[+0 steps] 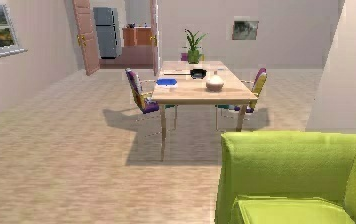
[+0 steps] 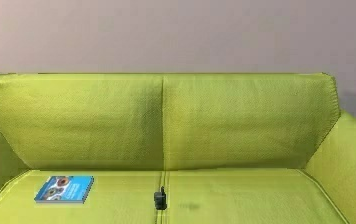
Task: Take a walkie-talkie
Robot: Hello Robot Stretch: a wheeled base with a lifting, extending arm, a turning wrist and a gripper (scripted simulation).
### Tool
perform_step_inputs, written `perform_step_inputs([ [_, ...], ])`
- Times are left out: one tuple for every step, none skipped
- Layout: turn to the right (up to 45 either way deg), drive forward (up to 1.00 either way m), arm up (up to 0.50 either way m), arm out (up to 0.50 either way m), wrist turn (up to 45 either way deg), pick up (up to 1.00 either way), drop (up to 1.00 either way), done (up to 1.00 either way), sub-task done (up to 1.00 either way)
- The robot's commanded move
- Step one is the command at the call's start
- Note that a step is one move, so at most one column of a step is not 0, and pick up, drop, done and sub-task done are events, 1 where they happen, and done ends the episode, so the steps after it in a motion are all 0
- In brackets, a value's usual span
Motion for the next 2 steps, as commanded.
perform_step_inputs([
  [0.0,0.00,0.50,0.00,0.0,0.00,0.00,0.00,0.00],
  [0.0,0.00,0.16,0.00,0.0,0.00,0.00,0.00,0.00],
])
